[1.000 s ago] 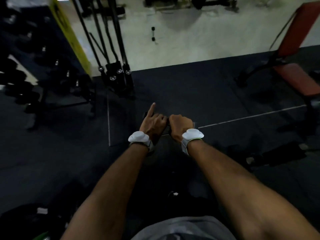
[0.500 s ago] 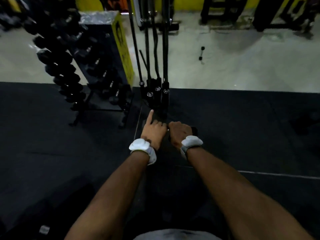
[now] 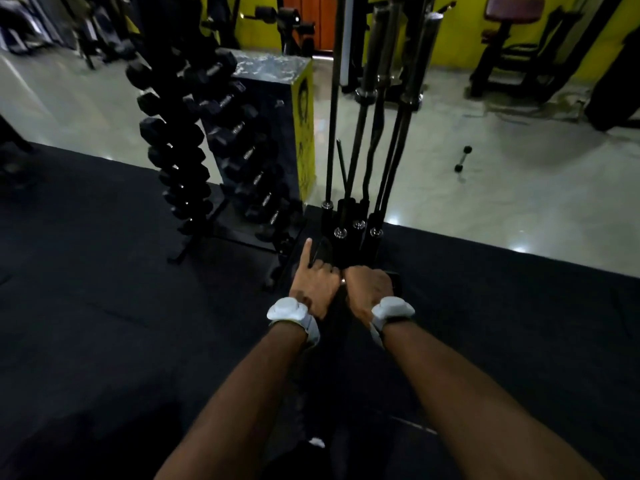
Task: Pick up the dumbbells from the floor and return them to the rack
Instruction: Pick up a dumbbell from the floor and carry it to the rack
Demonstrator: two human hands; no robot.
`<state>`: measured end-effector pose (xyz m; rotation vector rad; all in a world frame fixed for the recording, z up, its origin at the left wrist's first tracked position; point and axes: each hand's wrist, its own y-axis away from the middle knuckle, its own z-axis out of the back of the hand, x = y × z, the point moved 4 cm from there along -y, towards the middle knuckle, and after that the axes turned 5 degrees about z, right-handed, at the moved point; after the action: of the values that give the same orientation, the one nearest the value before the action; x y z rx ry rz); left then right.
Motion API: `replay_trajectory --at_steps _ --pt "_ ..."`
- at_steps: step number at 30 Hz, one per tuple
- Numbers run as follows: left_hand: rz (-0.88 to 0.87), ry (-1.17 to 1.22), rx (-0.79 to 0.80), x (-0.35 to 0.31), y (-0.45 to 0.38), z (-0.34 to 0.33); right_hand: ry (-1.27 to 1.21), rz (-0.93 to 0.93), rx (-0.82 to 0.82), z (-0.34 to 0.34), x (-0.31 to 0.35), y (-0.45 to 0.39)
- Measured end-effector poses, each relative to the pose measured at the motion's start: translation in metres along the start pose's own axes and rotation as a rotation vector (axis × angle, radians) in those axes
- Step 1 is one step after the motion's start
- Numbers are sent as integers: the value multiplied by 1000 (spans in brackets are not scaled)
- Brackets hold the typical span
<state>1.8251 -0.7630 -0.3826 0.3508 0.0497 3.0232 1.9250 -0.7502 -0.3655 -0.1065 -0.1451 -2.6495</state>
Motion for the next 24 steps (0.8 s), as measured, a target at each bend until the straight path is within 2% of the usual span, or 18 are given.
replay_trajectory --at_steps 3,7,13,18,21,24 --pt "6 31 -10 28 -47 -5 31 -20 -2 9 0 -52" --pt "-12 61 -64 67 -105 -2 13 23 -106 19 1 -118" --pt "-57 46 -383 115 -169 -17 70 34 -145 25 2 -192" --pt "-26 48 -484 131 -208 -36 121 37 -110 17 -5 -236" --pt "-6 32 -496 135 -230 -40 133 44 -118 12 -12 -263" --pt "37 11 -411 143 -253 -52 113 103 -103 2 -20 -296"
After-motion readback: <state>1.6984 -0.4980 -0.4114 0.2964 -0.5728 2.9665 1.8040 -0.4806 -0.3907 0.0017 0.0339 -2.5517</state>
